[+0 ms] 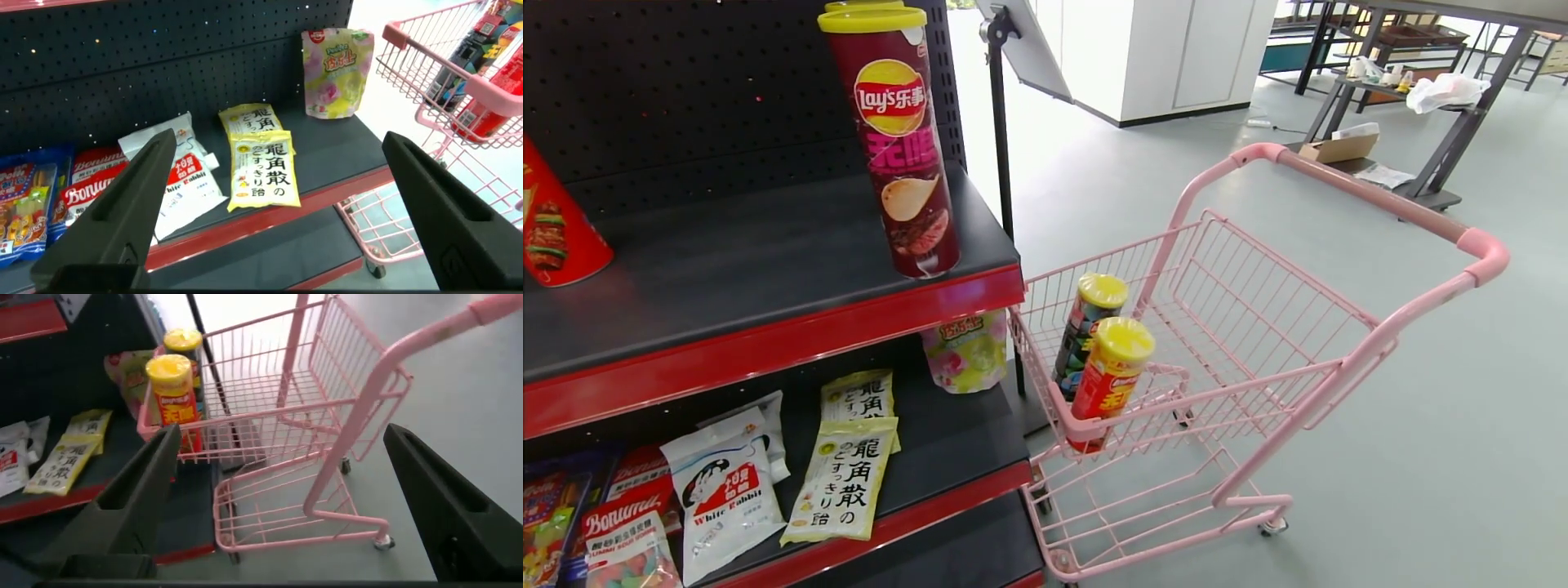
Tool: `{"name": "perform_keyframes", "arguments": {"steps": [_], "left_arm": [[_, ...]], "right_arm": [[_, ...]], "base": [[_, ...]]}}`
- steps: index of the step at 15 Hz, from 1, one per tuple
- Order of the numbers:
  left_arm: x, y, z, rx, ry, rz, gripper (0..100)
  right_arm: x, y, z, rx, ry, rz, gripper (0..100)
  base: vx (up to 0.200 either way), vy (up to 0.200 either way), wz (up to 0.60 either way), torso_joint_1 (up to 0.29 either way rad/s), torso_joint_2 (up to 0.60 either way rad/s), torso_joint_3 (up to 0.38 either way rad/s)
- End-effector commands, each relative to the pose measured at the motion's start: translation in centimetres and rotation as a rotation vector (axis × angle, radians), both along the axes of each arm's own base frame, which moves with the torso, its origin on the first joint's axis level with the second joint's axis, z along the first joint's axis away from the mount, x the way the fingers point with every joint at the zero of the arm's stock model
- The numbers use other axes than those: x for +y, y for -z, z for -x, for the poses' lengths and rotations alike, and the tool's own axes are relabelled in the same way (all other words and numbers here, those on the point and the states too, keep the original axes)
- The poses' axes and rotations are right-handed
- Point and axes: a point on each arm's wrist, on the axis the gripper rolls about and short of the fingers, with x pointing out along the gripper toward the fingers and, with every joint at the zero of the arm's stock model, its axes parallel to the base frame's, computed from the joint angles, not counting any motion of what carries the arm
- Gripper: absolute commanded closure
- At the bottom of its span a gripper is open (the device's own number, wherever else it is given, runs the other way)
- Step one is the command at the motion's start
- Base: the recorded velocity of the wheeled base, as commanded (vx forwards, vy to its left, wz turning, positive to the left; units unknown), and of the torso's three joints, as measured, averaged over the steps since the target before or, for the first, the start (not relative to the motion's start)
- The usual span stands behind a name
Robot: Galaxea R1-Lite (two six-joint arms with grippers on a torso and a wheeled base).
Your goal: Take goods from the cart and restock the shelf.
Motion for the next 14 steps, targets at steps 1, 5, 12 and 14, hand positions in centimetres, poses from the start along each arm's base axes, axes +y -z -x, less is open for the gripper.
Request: {"name": "perform_keyframes", "arguments": {"steps": [1, 5, 12, 14], "left_arm": [[0.0, 0.0, 0.0, 0.0, 0.0, 0.0, 0], [0.0, 0.0, 0.0, 0.0, 0.002, -0.002, 0], [0.0, 0.0, 0.0, 0.0, 0.0, -0.003, 0], [0.0, 0.0, 0.0, 0.0, 0.0, -0.003, 0]], "right_arm": [[3.5, -2.3, -12.7, 0.225, -0.248, 0.047, 0], [7.2, 2.1, -20.7, 0.32, -0.324, 0.067, 0], [11.0, 3.7, -23.4, 0.37, -0.464, 0.052, 0], [11.7, 4.4, -23.4, 0.395, -0.482, 0.061, 0]], "base": [[0.0, 0.0, 0.0, 0.0, 0.0, 0.0], [0.0, 0.0, 0.0, 0.0, 0.0, 0.0], [0.0, 0.0, 0.0, 0.0, 0.0, 0.0], [0.0, 0.0, 0.0, 0.0, 0.0, 0.0]]}}
